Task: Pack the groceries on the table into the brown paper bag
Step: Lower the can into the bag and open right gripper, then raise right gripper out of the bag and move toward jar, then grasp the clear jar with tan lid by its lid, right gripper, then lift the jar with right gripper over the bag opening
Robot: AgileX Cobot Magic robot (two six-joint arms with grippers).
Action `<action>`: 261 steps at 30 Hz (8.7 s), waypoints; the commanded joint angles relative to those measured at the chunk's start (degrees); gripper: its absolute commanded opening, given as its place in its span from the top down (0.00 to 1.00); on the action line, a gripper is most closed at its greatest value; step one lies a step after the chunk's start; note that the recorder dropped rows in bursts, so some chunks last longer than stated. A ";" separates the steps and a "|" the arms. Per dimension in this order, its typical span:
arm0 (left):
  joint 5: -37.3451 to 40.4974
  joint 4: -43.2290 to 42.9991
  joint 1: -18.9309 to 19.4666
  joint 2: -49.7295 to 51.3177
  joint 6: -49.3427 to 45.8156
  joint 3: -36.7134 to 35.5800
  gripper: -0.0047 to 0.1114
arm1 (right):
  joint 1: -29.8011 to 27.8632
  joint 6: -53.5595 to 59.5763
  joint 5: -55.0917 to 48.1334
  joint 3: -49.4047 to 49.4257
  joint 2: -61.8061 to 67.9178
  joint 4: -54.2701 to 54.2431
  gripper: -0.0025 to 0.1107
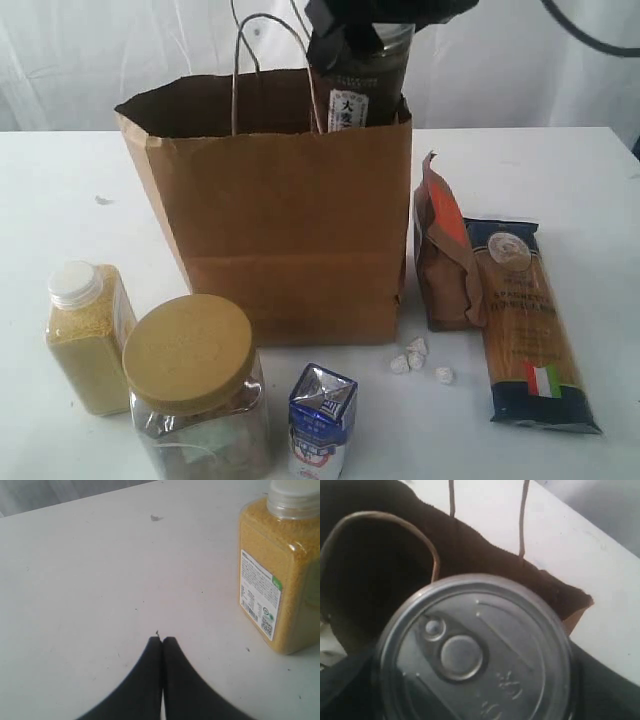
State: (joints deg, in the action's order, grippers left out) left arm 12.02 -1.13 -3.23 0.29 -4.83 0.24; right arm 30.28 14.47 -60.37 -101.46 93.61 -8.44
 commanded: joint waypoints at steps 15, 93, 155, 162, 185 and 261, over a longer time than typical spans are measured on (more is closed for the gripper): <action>-0.12 0.57 0.22 -0.29 0.05 -0.24 0.96 | -0.05 0.29 1.81 4.97 6.38 0.04 0.98; -0.02 0.57 0.22 -0.29 0.05 -0.24 0.96 | 0.53 -9.29 -9.59 12.19 -20.32 3.34 0.36; -0.02 0.57 0.22 -0.29 0.05 -0.24 0.96 | 27.00 -3.38 11.09 22.02 -1.57 -4.01 0.11; -0.02 0.57 0.22 -0.29 0.05 -0.24 0.96 | 27.00 -3.61 13.01 22.02 -1.57 -4.46 0.11; -0.02 0.57 0.22 -0.29 0.05 -0.24 0.96 | 26.89 -10.44 3.15 15.00 5.84 1.83 0.05; -0.02 0.57 0.22 -0.29 0.05 -0.24 0.96 | 21.61 -11.68 -3.20 -33.41 6.47 14.76 0.98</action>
State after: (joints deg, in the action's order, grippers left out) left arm 12.02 -1.13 -3.23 0.29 -4.83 0.24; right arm 52.93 2.08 -68.03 -134.15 100.35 5.43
